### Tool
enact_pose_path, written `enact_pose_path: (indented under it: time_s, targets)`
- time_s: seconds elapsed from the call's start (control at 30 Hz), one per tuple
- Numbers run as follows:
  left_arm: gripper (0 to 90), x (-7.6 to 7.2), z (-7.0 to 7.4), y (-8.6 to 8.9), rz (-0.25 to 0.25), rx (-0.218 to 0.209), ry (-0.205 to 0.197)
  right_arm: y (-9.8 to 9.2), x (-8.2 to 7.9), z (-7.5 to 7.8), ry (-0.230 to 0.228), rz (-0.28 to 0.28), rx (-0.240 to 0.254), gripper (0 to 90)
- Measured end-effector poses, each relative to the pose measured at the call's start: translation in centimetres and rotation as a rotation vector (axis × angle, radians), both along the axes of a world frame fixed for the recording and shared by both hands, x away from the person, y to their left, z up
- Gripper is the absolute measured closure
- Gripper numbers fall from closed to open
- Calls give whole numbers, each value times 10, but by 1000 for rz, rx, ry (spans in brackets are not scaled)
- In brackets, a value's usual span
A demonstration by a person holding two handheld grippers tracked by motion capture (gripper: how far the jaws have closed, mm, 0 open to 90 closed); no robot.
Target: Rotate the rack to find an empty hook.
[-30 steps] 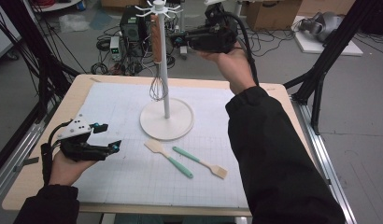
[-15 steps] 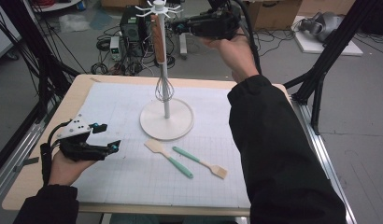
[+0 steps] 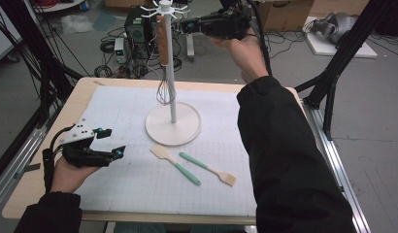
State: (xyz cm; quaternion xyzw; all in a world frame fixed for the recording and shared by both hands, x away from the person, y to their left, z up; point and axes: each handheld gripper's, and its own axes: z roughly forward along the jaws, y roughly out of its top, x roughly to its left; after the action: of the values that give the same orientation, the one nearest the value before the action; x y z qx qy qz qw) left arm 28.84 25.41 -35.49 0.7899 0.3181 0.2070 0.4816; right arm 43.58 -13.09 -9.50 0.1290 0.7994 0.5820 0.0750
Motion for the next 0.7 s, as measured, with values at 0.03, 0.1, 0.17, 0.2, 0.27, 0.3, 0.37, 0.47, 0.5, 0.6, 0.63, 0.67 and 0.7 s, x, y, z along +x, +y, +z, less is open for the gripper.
enact_pose_path:
  time_s: [0.03, 0.1, 0.17, 0.2, 0.27, 0.3, 0.37, 0.47, 0.5, 0.6, 0.63, 0.67, 0.7]
  targets:
    - [219, 1, -1, 0, 2, 1, 4, -1, 1, 0, 6, 0, 8, 897]
    - [219, 2, -2, 0, -1, 4, 7, -3, 3, -1, 12, -3, 18, 898]
    - [219, 1, -2, -1, -1, 4, 7, -4, 5, -1, 14, -7, 19, 899]
    - [219, 1, -2, -1, -1, 2, 7, -5, 6, -1, 15, -9, 23, 898]
    - [218, 1, -1, 0, -1, 3, 5, -6, 9, 0, 15, -17, 25, 898]
    - [218, 1, -1, 0, -2, 3, 5, -6, 10, 0, 15, -22, 26, 899]
    - [219, 1, -2, 0, -2, 3, 8, -6, 12, 1, 14, -25, 24, 899]
    - [218, 1, -2, -1, -5, 3, 8, -5, 14, 3, 13, -34, 22, 899]
    - [218, 1, -2, -1, -5, 2, 9, -6, 15, 3, 17, -31, 30, 898]
    - [219, 1, 0, 1, -5, 0, 3, -6, 17, 0, 23, -47, 28, 898]
    - [218, 1, 0, 1, -5, -4, 2, -6, 17, 0, 21, -48, 33, 899]
    - [218, 1, 0, 1, -5, -1, 2, -6, 17, -1, 21, -46, 37, 899]
    - [218, 1, 0, 1, -4, -4, 2, -6, 17, -1, 21, -47, 38, 899]
